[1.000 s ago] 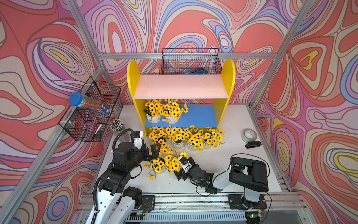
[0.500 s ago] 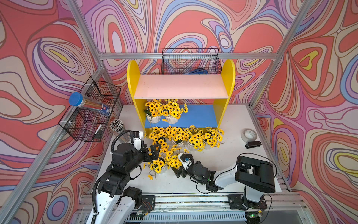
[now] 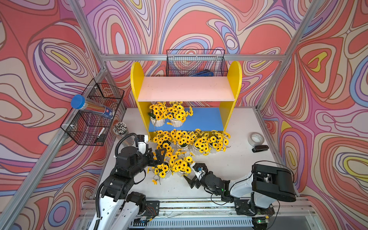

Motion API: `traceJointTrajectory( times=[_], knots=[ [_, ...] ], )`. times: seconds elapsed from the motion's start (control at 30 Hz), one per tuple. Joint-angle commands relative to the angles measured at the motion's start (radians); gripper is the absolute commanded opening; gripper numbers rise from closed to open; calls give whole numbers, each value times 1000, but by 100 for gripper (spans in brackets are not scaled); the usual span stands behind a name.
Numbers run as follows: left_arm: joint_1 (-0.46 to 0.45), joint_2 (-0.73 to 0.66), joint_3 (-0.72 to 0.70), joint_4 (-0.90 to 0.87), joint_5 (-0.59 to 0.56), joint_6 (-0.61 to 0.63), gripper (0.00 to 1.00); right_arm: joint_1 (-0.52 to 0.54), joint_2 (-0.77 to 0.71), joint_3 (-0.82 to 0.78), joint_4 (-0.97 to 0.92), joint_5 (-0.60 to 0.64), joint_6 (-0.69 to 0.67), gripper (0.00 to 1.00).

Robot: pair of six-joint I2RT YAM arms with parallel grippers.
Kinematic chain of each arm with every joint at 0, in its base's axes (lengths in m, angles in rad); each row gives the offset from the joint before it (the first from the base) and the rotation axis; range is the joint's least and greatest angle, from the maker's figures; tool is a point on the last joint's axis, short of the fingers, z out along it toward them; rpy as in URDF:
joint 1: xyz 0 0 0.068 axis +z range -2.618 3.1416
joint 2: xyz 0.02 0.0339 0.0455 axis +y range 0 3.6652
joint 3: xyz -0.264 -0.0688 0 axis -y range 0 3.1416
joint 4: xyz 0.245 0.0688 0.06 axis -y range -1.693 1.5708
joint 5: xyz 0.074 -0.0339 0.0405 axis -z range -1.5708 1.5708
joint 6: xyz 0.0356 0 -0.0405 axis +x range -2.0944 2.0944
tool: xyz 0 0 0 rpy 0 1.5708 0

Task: Take the sunflower pots off the shelves
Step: Place the sunflower pot at the center of the board, then pick up the sunflower pot from the shelf.

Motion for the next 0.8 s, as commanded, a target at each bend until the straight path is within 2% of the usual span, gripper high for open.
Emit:
traceJointTrajectory(
  times=[0.0,0.2,0.53,0.63,0.7,0.73,0.77],
  knots=[
    [8,0,-10,23,18,-7,100,19,-60,-5,-64,27,35,98],
    [7,-13,-15,25,29,-12,100,48,-122,-7,-177,63,56,98],
    [8,-43,-8,23,10,-13,100,197,-444,61,-604,174,102,98],
    [8,-39,33,-28,-62,1,100,197,-514,116,-655,205,59,98],
    [8,-14,75,-61,-117,15,100,173,-538,154,-627,231,-17,98],
    [8,3,94,-68,-137,25,100,118,-545,186,-636,191,-28,98],
    [8,21,111,-70,-145,34,100,36,-546,222,-659,101,-25,97]
  ],
)
